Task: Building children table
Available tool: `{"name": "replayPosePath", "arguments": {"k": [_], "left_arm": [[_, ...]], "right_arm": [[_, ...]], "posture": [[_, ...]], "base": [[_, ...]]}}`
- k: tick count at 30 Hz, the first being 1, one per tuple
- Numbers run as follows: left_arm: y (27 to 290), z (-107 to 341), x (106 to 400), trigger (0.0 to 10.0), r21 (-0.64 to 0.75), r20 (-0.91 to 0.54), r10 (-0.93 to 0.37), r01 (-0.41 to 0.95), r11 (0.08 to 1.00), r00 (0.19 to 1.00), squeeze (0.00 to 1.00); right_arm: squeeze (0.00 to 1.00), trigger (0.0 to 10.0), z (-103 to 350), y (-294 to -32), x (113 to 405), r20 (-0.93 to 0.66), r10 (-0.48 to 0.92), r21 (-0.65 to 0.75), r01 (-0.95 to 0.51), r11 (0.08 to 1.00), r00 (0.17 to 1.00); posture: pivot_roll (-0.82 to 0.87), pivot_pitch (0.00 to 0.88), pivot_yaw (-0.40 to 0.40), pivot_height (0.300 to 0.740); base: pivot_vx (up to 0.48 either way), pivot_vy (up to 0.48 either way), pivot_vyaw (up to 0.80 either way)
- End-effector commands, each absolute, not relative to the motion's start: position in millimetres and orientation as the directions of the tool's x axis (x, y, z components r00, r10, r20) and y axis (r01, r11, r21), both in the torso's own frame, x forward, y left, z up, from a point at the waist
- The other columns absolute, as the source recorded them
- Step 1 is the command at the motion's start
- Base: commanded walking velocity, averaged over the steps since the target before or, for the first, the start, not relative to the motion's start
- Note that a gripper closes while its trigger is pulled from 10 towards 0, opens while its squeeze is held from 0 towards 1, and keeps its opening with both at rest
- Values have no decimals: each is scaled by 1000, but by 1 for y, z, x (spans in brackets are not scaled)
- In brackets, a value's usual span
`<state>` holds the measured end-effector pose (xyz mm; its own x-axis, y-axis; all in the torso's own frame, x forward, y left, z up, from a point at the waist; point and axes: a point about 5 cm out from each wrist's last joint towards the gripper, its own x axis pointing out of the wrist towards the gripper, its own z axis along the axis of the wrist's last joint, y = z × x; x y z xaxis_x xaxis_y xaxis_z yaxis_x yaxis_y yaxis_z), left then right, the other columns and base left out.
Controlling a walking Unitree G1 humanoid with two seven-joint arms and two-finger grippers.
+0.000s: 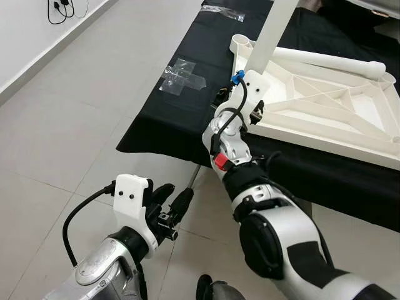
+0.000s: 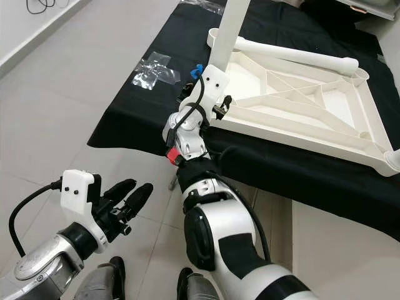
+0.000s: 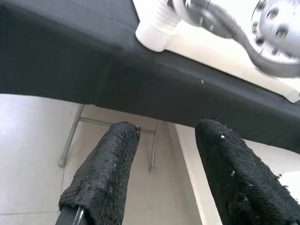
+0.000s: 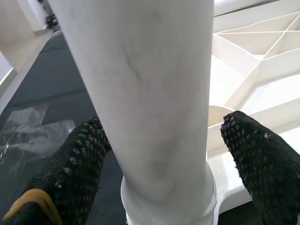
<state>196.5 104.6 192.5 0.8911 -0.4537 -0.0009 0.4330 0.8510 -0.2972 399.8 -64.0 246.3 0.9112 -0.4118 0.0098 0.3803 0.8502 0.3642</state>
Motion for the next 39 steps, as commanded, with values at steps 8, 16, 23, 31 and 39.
{"name": "replayPosePath", "arguments": {"k": [8, 16, 23, 31, 39], "left_arm": [[103, 186, 196, 10000, -299, -18, -467, 441, 846, 884, 0], [104, 185, 198, 10000, -304, -13, -459, 433, 848, 888, 0], [107, 184, 199, 10000, -299, -14, -454, 429, 852, 891, 0], [112, 171, 196, 10000, -243, -73, -410, 382, 892, 909, 0], [116, 157, 188, 10000, -166, -130, -354, 332, 929, 926, 0]], "right_arm": [[0, 10000, 229, -70, 389, 35, -334, 307, 308, 901, 942], [0, 10000, 224, -72, 382, 78, -284, 252, 257, 933, 956], [0, 10000, 216, -73, 367, 92, -190, 209, 167, 964, 978], [0, 10000, 199, -84, 334, 122, -38, 105, 25, 994, 992], [0, 10000, 166, -118, 293, 94, 41, 19, -43, 999, 995]], "posture": [[172, 207, -132, 740], [170, 201, -133, 740], [164, 194, -137, 740], [156, 187, -136, 740], [145, 171, -138, 740]], "base": [[0, 0, 0], [0, 0, 0], [0, 0, 0], [0, 0, 0], [0, 0, 0]]}}
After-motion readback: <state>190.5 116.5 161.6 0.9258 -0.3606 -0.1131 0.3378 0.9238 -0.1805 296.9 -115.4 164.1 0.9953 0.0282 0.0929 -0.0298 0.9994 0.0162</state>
